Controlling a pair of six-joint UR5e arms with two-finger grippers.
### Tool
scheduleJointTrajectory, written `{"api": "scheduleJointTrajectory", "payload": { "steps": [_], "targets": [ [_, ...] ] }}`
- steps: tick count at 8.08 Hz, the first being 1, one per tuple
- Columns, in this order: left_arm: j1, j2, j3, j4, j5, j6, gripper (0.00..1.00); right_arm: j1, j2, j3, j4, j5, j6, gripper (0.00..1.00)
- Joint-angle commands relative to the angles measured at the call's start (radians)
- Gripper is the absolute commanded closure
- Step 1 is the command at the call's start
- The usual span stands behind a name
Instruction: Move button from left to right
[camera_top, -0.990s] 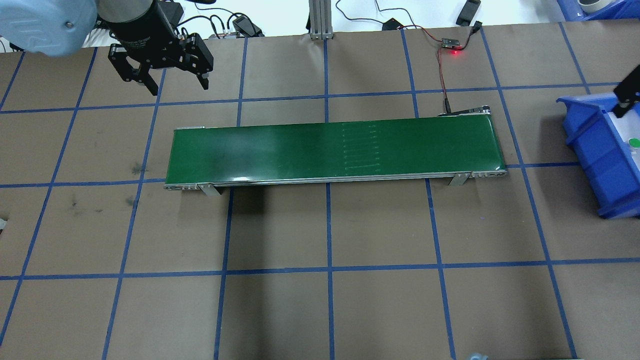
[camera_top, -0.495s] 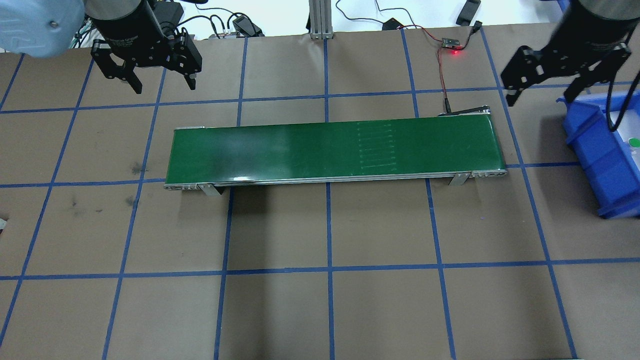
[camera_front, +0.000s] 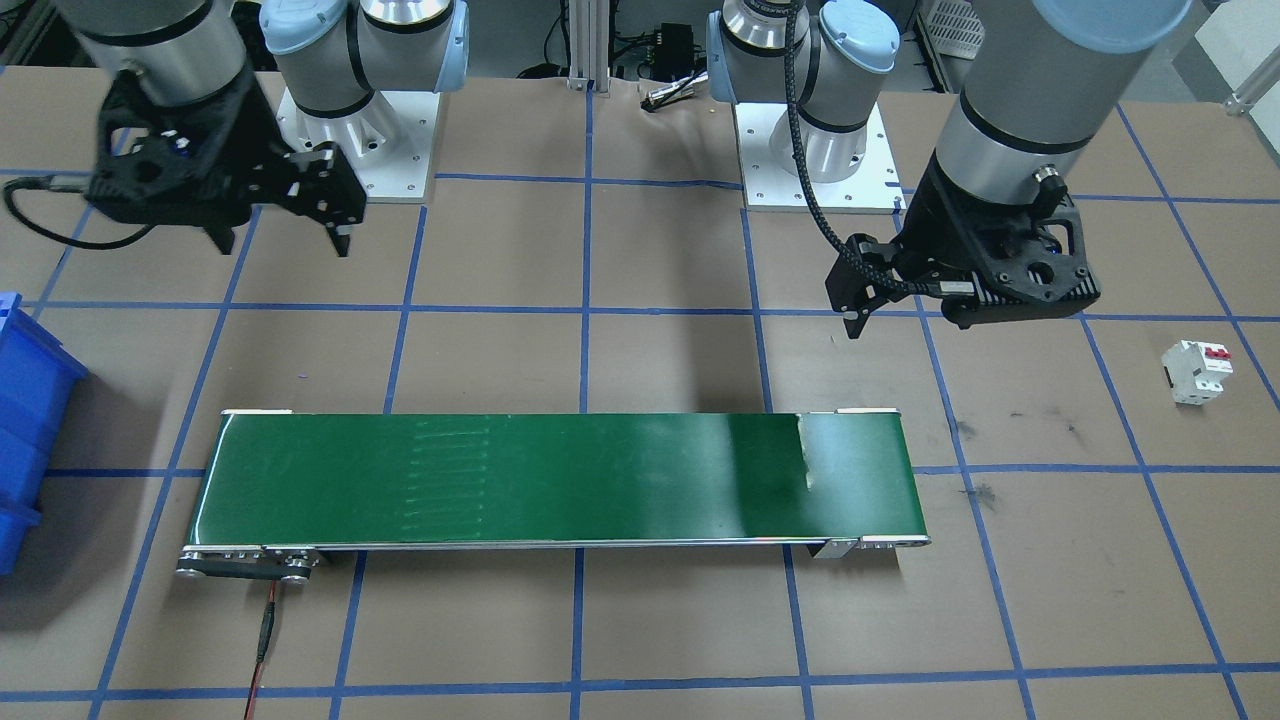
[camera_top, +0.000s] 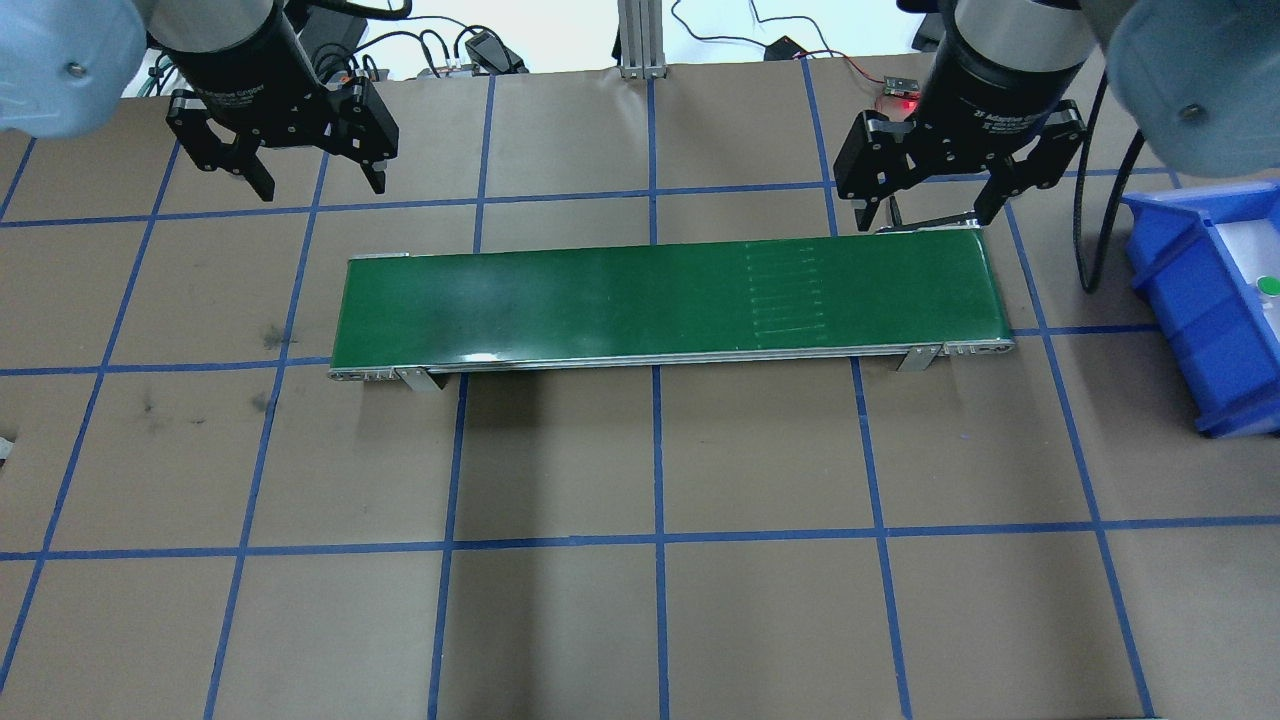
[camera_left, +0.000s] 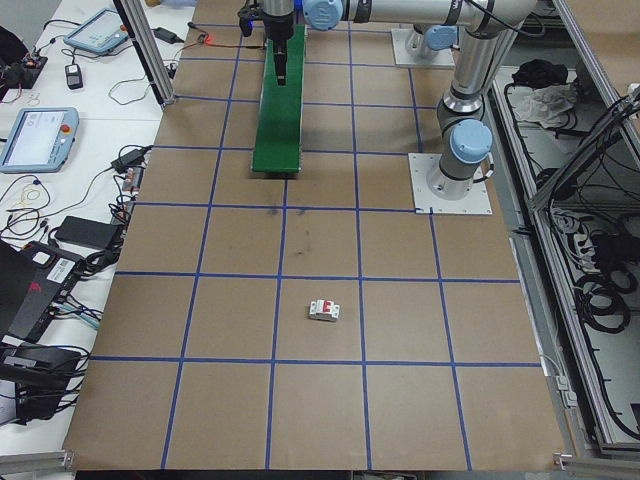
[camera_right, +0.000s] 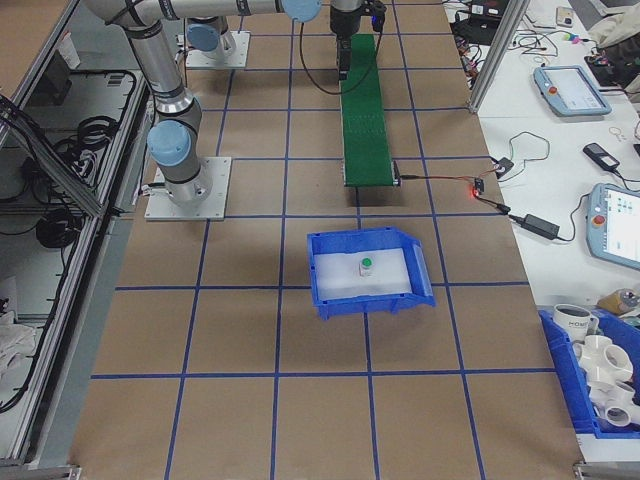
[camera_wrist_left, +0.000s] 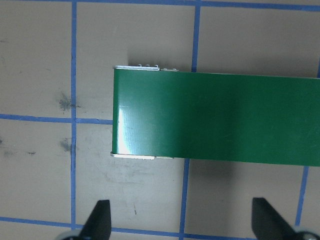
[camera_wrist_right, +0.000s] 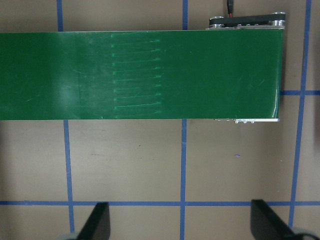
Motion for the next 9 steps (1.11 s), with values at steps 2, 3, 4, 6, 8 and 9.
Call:
{"api": "scheduleJointTrajectory", "payload": {
  "steps": [2,3,4,6,8,9],
  "targets": [
    [-0.003,0.041,-0.074,0.008,-0.002,0.004,0.00,0.013,-0.002,0.003,-0.009,-0.006,-0.020,0.00],
    [-0.003,0.044,-0.082,0.016,0.000,0.003,0.00,0.013,0.004,0.003,-0.012,-0.003,-0.023,0.00],
    [-0.001,0.041,-0.081,0.034,-0.001,0.003,0.00,0.013,0.008,0.003,-0.012,-0.003,-0.023,0.00],
    [0.002,0.034,-0.076,0.044,-0.032,0.000,0.00,0.012,0.004,0.003,-0.032,-0.006,-0.023,0.00],
    [0.008,0.026,-0.072,0.042,-0.083,0.013,0.00,0.013,0.004,0.004,-0.038,-0.004,-0.023,0.00],
    [0.008,0.026,-0.072,0.042,-0.084,0.013,0.00,0.013,0.005,0.003,-0.041,-0.001,-0.022,0.00]
  ]
}}
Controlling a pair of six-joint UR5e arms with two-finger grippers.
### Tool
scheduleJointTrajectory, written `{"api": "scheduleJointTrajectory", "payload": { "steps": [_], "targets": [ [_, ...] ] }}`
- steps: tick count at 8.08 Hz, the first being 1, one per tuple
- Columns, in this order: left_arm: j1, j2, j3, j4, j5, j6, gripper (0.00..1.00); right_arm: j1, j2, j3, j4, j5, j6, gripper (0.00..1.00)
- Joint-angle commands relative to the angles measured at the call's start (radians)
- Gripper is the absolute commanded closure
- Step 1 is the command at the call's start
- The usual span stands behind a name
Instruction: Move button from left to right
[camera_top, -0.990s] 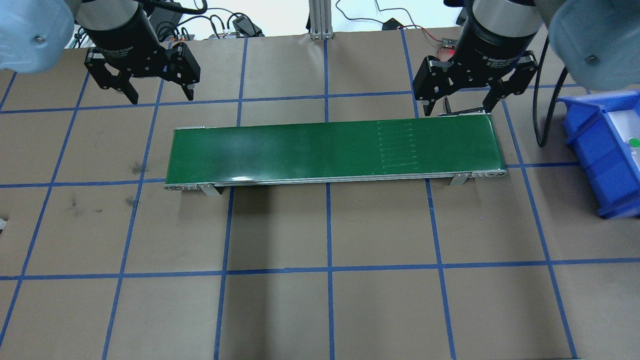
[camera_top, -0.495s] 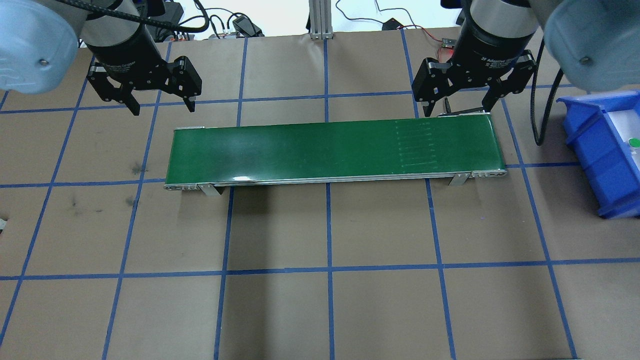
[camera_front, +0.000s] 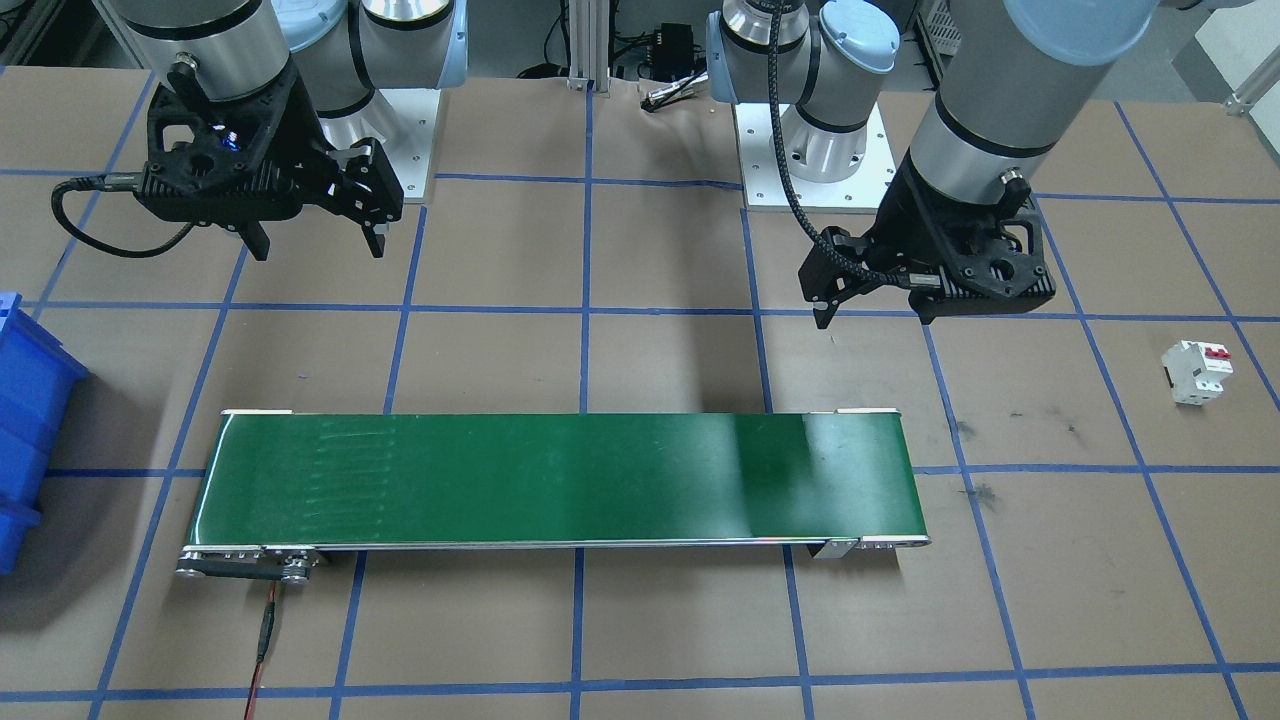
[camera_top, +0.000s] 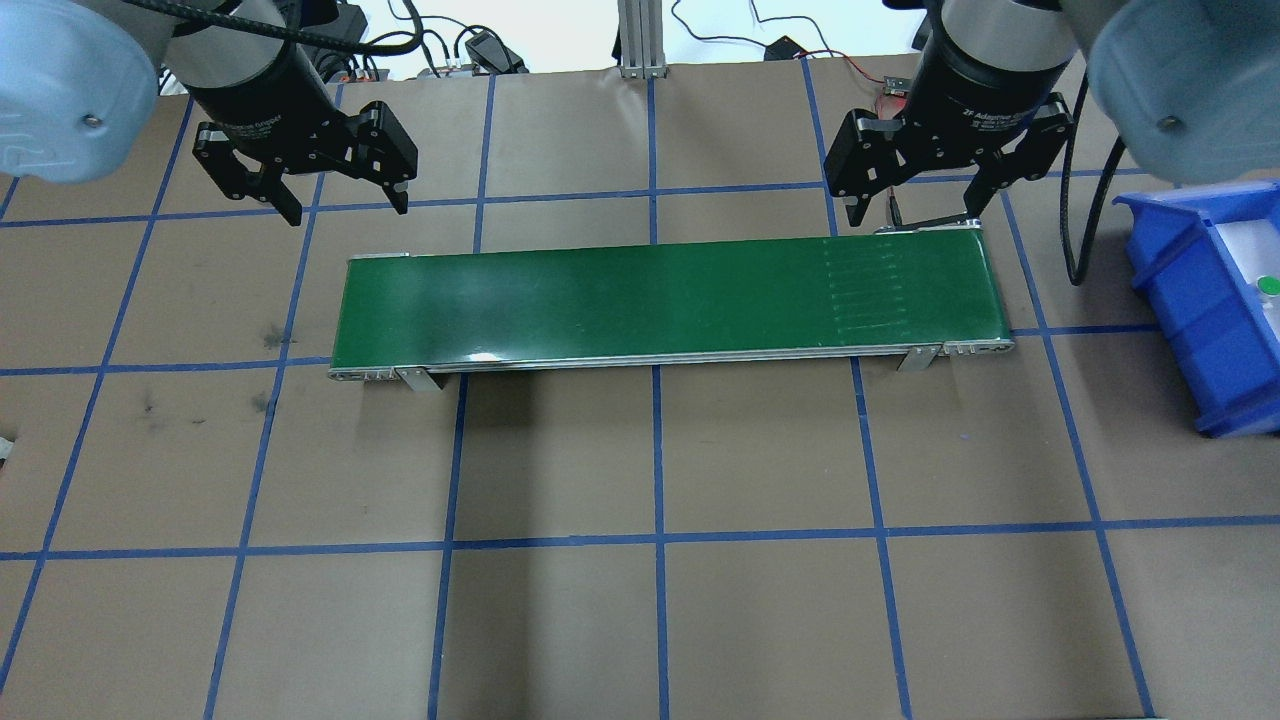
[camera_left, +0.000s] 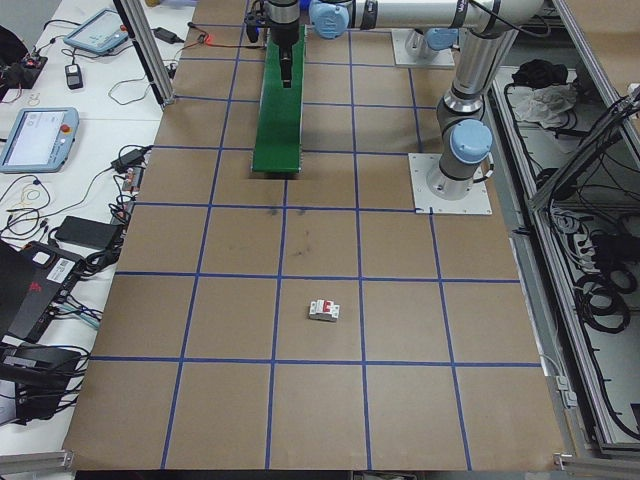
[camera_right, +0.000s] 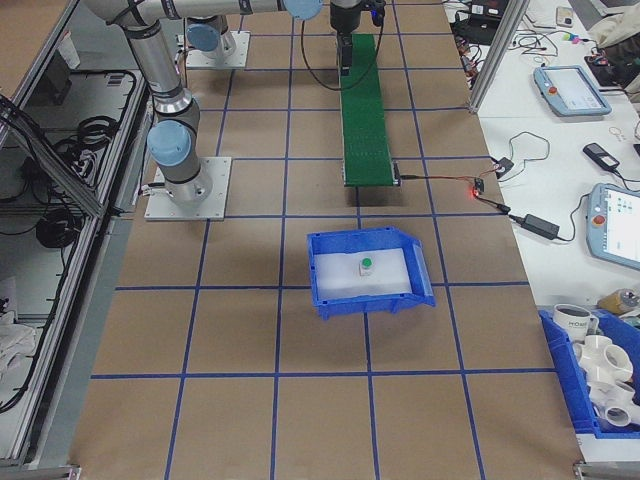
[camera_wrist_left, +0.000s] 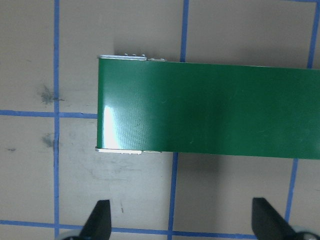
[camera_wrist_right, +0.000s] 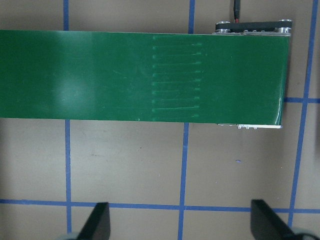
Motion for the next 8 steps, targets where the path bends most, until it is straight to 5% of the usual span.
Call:
{"api": "scheduleJointTrajectory", "payload": {
  "steps": [1,8],
  "targets": [
    [0.002,-0.004,0.001,0.000,-0.011,0.006,0.00,0.000,0.000,-0.001,-0.006,0.000,0.000,0.00],
    [0.002,-0.004,-0.007,-0.009,-0.012,0.008,0.00,-0.001,-0.005,-0.001,0.005,-0.005,-0.002,0.00]
  ]
}}
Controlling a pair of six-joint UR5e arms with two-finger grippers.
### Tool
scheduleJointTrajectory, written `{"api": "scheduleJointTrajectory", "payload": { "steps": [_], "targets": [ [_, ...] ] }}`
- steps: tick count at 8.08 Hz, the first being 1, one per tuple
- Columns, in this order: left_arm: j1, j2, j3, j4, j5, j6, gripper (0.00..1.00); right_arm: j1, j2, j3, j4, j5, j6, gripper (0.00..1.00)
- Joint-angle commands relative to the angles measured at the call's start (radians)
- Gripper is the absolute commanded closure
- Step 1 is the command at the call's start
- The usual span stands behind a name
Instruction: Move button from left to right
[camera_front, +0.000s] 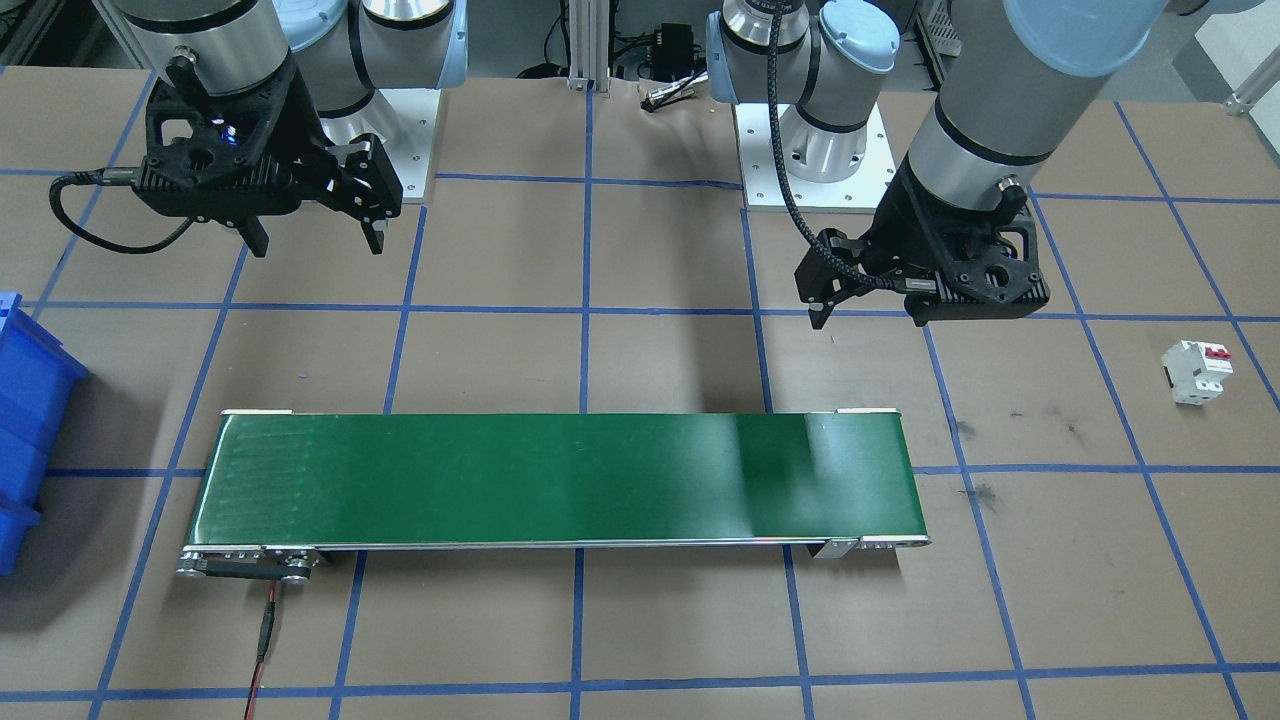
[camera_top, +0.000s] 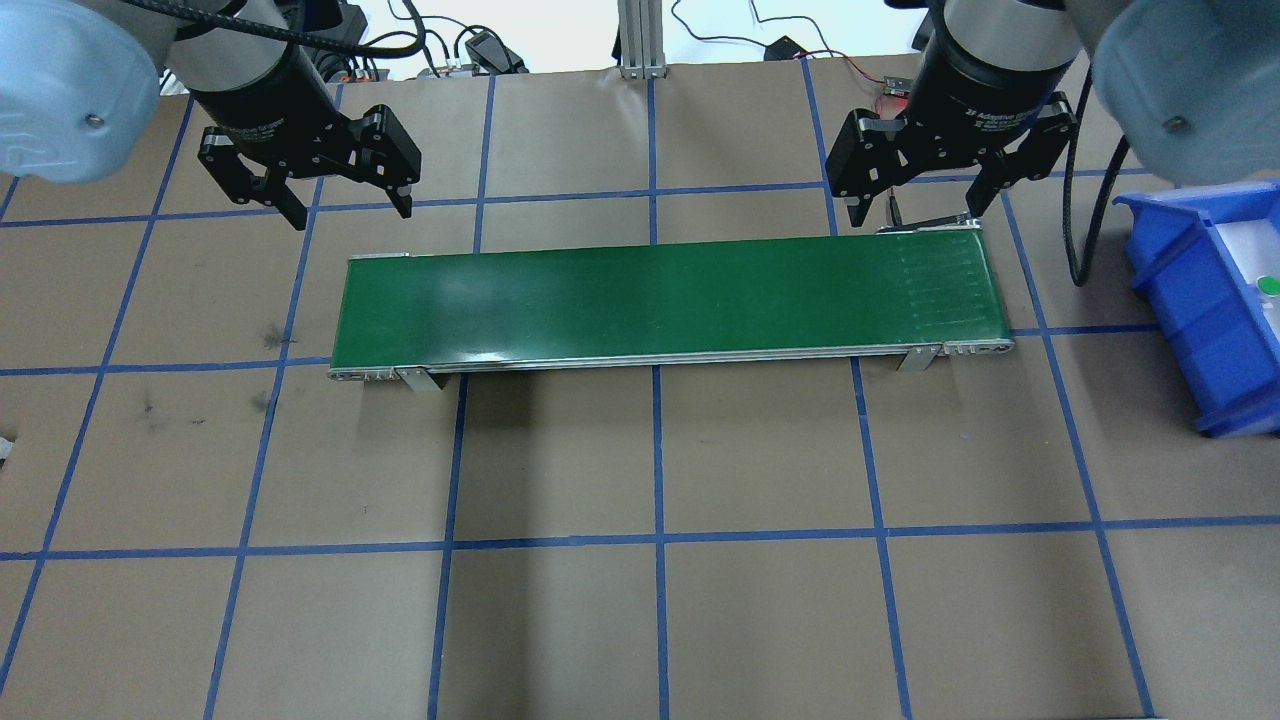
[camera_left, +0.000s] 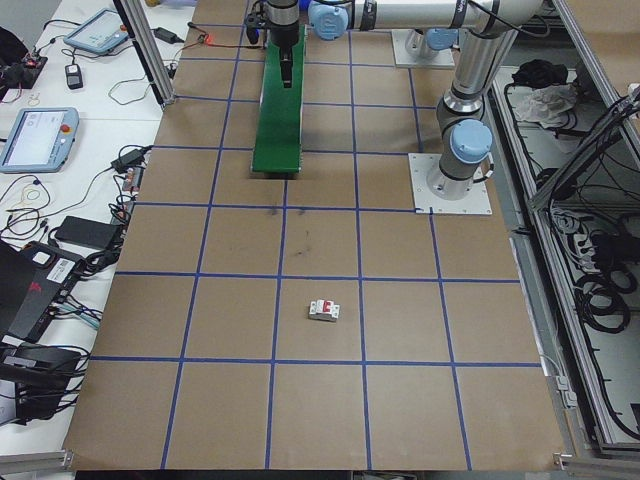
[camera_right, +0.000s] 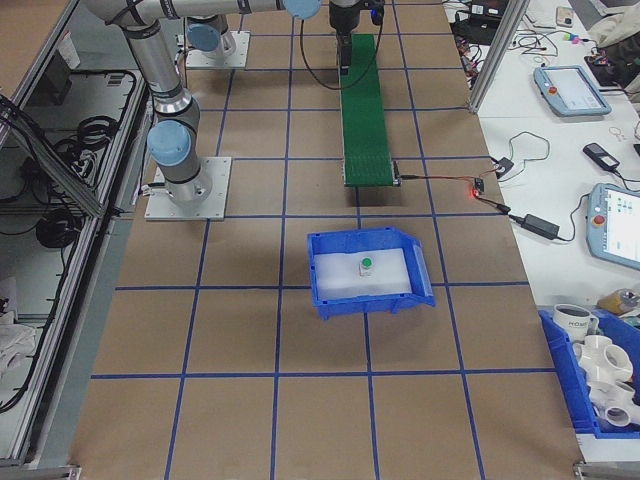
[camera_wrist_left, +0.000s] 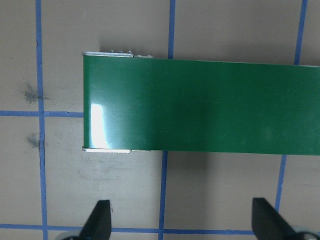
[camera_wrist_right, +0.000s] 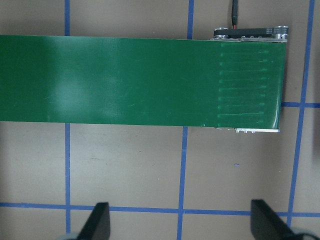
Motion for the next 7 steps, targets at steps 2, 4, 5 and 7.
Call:
{"api": "scheduleJointTrajectory", "payload": {
  "steps": [2,4,5,7],
  "targets": [
    [0.000,0.000,-0.006,-0.001,0.001,0.000,0.00,-0.002,0.001,0.002,0.001,-0.015,0.000,0.00],
    [0.000,-0.002,-0.009,0.006,0.001,0.000,0.00,-0.002,0.006,0.002,-0.010,-0.012,0.000,0.00],
    [0.000,-0.003,-0.008,0.006,0.001,0.000,0.00,-0.002,0.005,0.002,-0.010,-0.016,0.000,0.00],
    [0.000,-0.003,-0.008,0.006,0.001,0.000,0.00,-0.002,0.003,0.000,-0.013,-0.055,-0.046,0.00]
  ]
}}
